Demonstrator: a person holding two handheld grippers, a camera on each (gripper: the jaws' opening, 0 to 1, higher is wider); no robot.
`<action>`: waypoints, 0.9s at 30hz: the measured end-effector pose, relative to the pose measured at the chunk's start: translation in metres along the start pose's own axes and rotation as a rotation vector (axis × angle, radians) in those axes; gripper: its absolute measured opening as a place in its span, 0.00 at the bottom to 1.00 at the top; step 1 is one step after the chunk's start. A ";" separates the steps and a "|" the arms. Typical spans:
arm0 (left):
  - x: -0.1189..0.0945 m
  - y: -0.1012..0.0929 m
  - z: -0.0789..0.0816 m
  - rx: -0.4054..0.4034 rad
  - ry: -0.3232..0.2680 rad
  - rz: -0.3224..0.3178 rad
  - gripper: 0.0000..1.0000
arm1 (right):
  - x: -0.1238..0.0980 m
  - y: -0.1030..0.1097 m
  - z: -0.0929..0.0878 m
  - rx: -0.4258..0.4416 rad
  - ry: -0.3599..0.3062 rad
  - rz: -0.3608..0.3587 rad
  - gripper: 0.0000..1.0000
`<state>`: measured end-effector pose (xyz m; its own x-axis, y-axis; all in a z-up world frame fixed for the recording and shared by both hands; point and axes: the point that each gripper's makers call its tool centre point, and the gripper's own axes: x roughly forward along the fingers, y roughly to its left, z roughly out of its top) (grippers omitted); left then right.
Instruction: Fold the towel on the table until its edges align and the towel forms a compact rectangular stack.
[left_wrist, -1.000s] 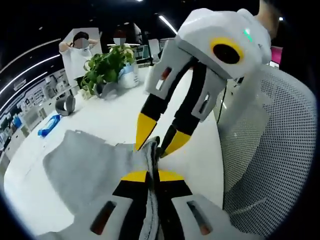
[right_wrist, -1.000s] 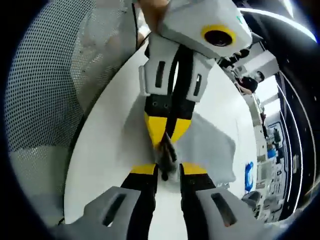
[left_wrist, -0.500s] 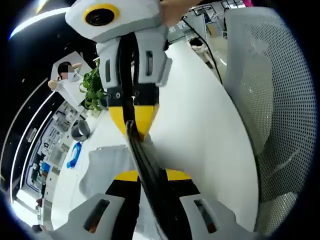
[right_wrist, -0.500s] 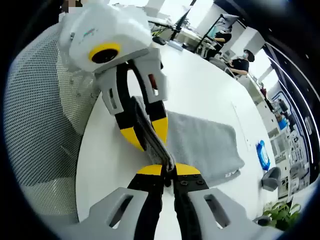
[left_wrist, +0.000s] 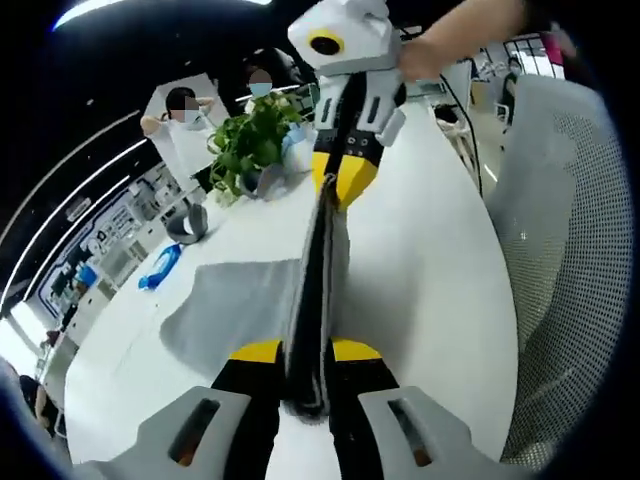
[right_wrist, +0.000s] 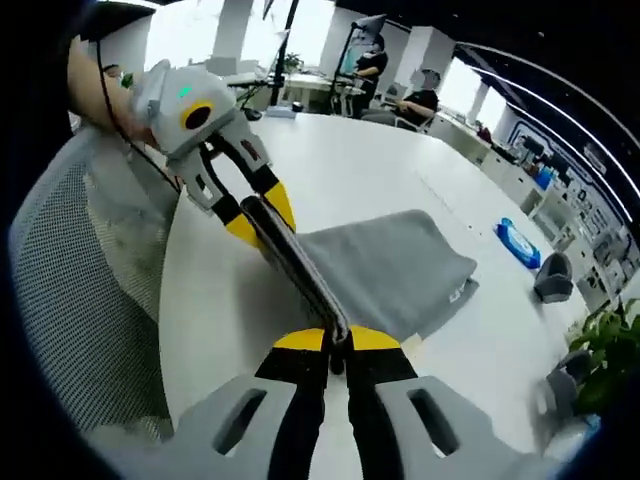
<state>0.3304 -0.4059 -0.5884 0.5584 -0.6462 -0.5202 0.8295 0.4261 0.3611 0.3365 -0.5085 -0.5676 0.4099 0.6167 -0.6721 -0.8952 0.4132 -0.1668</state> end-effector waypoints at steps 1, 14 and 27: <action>0.000 0.001 -0.001 -0.005 0.000 -0.004 0.17 | 0.000 -0.001 -0.002 0.010 0.000 0.002 0.04; -0.006 -0.005 0.011 -0.147 -0.100 -0.097 0.09 | 0.002 -0.018 -0.022 0.185 0.007 -0.009 0.04; -0.031 0.017 0.029 -0.582 -0.254 -0.168 0.05 | -0.015 -0.008 0.000 0.480 -0.230 0.113 0.04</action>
<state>0.3267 -0.3974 -0.5443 0.4600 -0.8326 -0.3085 0.8155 0.5336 -0.2242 0.3377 -0.5212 -0.5559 0.3920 0.7833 -0.4826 -0.7775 0.5624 0.2814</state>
